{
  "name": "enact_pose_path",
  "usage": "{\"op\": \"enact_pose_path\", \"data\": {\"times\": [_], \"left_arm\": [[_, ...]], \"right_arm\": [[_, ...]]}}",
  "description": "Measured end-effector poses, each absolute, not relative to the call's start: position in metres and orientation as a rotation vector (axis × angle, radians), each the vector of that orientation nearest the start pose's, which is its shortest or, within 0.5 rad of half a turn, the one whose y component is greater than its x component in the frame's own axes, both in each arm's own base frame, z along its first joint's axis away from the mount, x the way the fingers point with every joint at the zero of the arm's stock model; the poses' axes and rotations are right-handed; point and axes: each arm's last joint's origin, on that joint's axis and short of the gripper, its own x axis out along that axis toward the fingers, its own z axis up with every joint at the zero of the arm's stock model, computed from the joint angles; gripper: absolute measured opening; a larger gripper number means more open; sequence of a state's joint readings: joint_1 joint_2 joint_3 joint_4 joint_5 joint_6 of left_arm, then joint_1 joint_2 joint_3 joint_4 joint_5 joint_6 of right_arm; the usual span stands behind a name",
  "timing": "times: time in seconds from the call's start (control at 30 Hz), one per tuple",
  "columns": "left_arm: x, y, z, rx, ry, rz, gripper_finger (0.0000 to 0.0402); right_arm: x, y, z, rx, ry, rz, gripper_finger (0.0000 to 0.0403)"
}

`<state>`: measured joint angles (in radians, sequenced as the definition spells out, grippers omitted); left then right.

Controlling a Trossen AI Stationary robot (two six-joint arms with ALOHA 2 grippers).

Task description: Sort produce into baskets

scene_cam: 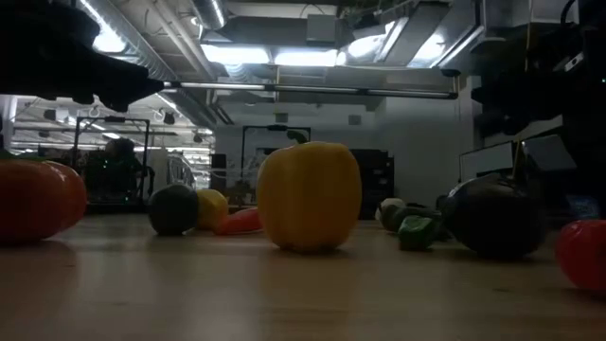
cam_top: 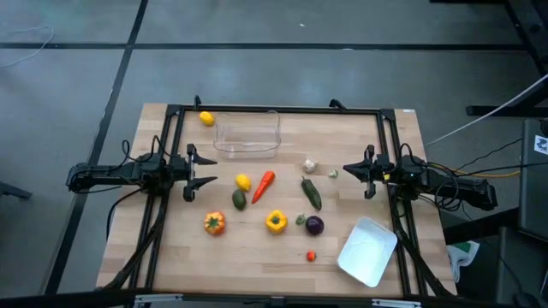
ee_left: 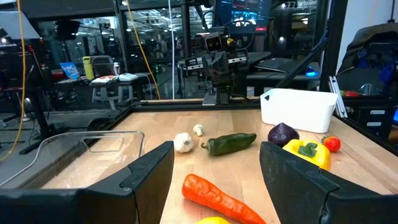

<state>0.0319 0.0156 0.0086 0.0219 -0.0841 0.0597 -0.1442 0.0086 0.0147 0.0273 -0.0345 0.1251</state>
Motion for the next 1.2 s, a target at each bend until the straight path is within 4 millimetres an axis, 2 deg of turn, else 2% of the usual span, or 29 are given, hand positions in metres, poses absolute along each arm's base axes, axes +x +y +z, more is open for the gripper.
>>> {"op": "enact_pose_path", "data": {"times": [0.33,0.47,0.57,0.93,1.07,1.2], "left_arm": [[0.098,0.006,0.167,0.059,-0.012,0.117,0.0235],[0.098,0.006,0.167,0.059,-0.012,0.116,0.0235],[0.098,0.006,0.167,0.059,-0.012,0.117,0.0235],[0.098,0.006,0.169,-0.025,-0.03,0.126,0.0235],[0.098,0.007,0.17,-0.029,-0.04,0.163,0.0235],[0.097,0.008,0.17,-0.032,-0.042,0.215,0.0235]], "right_arm": [[0.096,-0.013,0.171,0.127,-0.049,-0.107,0.0003],[0.096,-0.014,0.174,0.202,-0.085,-0.145,0.0012],[0.096,-0.015,0.174,0.255,-0.092,-0.179,0.0037],[0.096,-0.016,0.175,0.261,-0.103,-0.195,0.0165],[0.095,-0.016,0.181,0.251,-0.14,-0.191,0.0189],[0.091,-0.015,0.202,0.198,-0.168,-0.192,0.0197]]}}
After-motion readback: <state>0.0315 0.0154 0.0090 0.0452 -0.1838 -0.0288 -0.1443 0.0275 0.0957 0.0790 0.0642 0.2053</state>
